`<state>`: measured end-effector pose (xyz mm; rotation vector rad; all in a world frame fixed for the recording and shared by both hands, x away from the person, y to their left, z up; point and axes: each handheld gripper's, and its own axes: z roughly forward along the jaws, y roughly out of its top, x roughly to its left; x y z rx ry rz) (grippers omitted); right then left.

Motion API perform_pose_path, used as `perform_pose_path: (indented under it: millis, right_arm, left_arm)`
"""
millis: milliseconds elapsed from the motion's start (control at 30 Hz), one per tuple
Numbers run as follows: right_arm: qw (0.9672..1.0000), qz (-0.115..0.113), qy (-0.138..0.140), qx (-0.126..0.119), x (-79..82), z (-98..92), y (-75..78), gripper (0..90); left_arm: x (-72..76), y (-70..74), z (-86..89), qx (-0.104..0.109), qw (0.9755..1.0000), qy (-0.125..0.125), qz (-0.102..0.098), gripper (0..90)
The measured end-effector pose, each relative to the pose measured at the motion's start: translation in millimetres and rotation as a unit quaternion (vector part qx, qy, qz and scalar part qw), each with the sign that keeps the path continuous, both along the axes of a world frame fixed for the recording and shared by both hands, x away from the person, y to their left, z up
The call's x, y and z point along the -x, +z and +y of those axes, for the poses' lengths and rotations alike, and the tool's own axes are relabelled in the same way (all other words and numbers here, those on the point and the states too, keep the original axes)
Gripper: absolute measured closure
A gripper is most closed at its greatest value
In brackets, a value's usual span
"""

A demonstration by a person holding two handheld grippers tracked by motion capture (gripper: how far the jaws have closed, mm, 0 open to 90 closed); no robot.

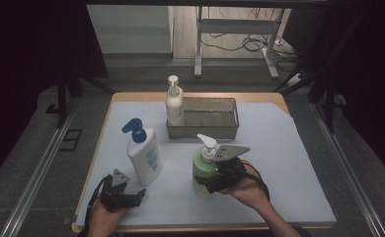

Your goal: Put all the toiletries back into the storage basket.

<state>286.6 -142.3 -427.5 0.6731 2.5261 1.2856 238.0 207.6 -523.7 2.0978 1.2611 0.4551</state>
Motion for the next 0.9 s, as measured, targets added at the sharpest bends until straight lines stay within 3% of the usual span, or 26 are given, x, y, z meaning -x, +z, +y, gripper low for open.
perform_pose_path:
  millis: [467, 900]
  right_arm:
    - [0.9996, 0.011, -0.022, 0.013, -0.9, -1.3, 10.3, 11.6]
    - [0.9988, 0.016, -0.046, 0.008, -18.9, -2.9, 28.6, 11.6]
  left_arm:
    - [-0.1, 0.0, 0.0, 0.000, 1.0000, 0.000, 0.000, 12.0]
    - [-0.1, 0.0, 0.0, 0.001, 1.0000, 0.001, 0.000, 12.0]
